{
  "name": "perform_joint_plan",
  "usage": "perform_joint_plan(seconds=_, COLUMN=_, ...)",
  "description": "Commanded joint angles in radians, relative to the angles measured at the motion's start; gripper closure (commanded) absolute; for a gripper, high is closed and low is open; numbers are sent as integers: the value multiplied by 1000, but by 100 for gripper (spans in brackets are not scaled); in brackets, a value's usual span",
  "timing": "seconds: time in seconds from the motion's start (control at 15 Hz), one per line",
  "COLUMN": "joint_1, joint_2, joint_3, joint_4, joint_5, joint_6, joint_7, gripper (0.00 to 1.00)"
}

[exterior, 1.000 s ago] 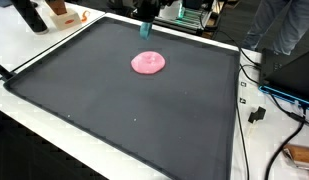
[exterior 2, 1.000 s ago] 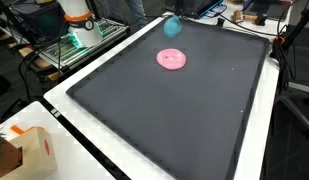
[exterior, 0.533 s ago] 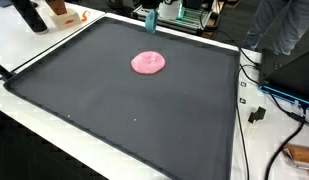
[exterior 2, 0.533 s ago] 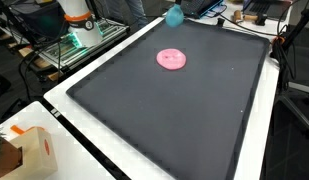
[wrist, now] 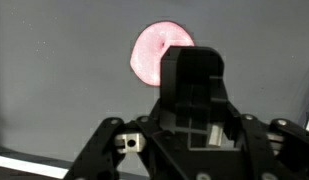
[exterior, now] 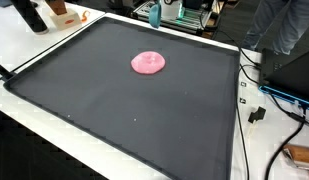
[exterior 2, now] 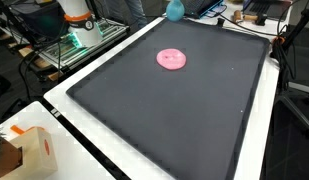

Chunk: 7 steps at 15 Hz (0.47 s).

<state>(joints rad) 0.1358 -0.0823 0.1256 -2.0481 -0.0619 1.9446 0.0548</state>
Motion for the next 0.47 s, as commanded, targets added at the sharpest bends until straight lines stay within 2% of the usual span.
perform_joint_plan(seconds=0.0, joint_1=-3, joint_2=3, joint_3=4, joint_4=2, joint_5=0, joint_6=-2, joint_7=0, gripper=46)
perform_joint_plan(seconds=0.4, joint_1=-3, joint_2=8, joint_3=4, joint_4=4, joint_5=0, joint_6=-2, joint_7=0, gripper=46)
